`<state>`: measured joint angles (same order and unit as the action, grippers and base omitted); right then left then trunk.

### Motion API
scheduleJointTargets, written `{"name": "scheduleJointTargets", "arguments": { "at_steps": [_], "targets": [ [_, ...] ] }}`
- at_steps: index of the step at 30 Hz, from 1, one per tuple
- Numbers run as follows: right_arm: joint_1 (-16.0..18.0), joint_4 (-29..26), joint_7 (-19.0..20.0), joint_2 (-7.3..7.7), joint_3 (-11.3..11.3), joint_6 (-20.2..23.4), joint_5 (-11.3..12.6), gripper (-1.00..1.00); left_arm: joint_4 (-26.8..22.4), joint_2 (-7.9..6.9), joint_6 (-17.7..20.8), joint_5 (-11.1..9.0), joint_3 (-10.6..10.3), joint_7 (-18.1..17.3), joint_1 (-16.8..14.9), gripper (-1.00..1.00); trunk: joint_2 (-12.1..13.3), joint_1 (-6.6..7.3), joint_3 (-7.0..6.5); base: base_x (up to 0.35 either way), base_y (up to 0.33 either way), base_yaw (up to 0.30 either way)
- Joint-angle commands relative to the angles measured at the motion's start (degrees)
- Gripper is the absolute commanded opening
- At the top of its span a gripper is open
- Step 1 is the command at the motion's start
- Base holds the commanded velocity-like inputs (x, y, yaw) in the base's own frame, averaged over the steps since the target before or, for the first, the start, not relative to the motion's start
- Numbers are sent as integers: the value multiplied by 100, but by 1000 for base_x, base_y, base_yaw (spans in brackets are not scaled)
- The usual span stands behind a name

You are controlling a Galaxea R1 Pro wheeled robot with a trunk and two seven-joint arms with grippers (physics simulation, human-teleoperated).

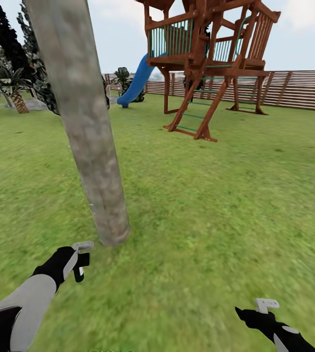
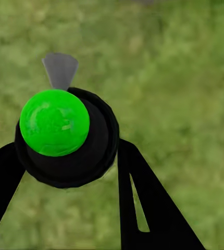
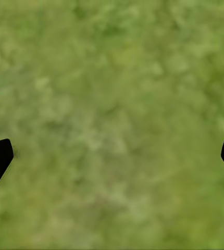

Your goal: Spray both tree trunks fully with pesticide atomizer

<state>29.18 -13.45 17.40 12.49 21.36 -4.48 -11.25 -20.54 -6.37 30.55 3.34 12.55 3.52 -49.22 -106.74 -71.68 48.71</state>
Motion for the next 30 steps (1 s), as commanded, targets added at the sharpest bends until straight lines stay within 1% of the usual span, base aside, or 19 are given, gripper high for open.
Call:
{"name": "scheduleJointTargets", "arguments": {
  "at_steps": [1, 3, 5, 6, 7, 9, 11, 14, 15, 16, 17, 20, 21, 23, 24, 25, 26, 27, 30],
  "targets": [
    [0, 0, 0, 0, 0, 0, 0, 100, -84, -30, 39, -12, 8, 0, -29, -100, 0, 0, 1, 1, 0, 161],
    [0, 0, 0, 3, 0, -8, 0, 100, -252, -172, 424, -13, 15, -145, -316, -100, 0, 0, 1, 0, 0, 40],
    [0, 0, 0, 19, 1, -114, 0, 100, -315, -212, 867, 1, 5, -454, -761, -100, 0, 0, 1, 0, 0, 10],
    [0, 0, 0, 35, 6, -200, 0, 100, -326, -241, 1039, 17, -1, -673, -1219, -100, 0, 0, 1, 0, 0, 2],
    [0, 0, 0, 39, 7, -223, 0, 100, -311, -258, 1155, 21, -4, -731, -1477, -100, 0, 0, 1, 0, 0, -12],
    [0, 0, 0, 42, 8, -243, 0, 100, -323, -272, 1698, 23, -6, -782, -1928, -100, 0, 0, 1, 0, 0, -164],
    [0, 0, -3, 43, 8, -250, 0, 100, -339, -296, 2052, 25, -10, -802, -2211, -100, 0, 0, 1, 0, 0, -269],
    [0, 2, -2, 43, 7, -267, 0, 100, -285, -471, 2057, 26, -217, -800, -2100, -100, 0, 0, 1, 0, 0, -228],
    [0, 4, -5, 43, 8, -270, 0, 100, -296, -493, 2040, 22, -243, -800, -1911, -100, 0, 0, 1, 0, 0, -68],
    [0, 5, -4, 43, 7, -272, 0, 100, -327, -504, 1944, 19, -269, -800, -1554, -100, 0, 0, 1, 0, 0, -22],
    [0, 7, -3, 43, 3, -272, 0, 100, -323, -505, 1721, 11, -272, -805, -1307, -100, 0, 0, 1, 0, 0, -9],
    [-1, 9, -2, 36, 0, -272, -3, 100, -325, -513, 1388, -3, -265, -834, -860, -100, 0, 0, 1, 0, 0, -3],
    [0, 9, -1, 35, 0, -272, -5, 100, -342, -541, 1367, -6, -246, -1008, -808, -100, 0, 0, 1, 0, 0, 0],
    [0, 9, -6, 35, 0, -272, -3, 100, -373, -776, 1413, 8, -229, -1541, -874, -100, 0, 0, 1, 0, 0, 0],
    [0, 9, -3, 35, 0, -272, -5, 100, -515, -938, 1505, 13, -238, -1843, -1115, -100, 0, 0, 1, 0, 0, 0],
    [-2, 9, -1, 35, 0, -273, -6, 100, -624, -1030, 1800, 19, -247, -2024, -1444, -100, 0, 0, 1, 0, 0, 0],
    [-1, 9, 0, 35, 0, -273, -8, 100, -694, -1085, 2260, 10, -245, -2123, -1861, -100, 0, 0, 1, 0, 0, 0],
    [0, 9, -4, 35, 0, -273, -7, 100, -714, -1094, 2469, 2, -244, -2157, -2163, -100, 0, 0, 1, 0, 0, 0],
    [0, 9, -7, 35, 0, -273, -8, 100, -687, -1086, 2639, 3, -249, -2194, -2861, -100, 0, 0, 1, 0, 0, 0]
  ]
}}
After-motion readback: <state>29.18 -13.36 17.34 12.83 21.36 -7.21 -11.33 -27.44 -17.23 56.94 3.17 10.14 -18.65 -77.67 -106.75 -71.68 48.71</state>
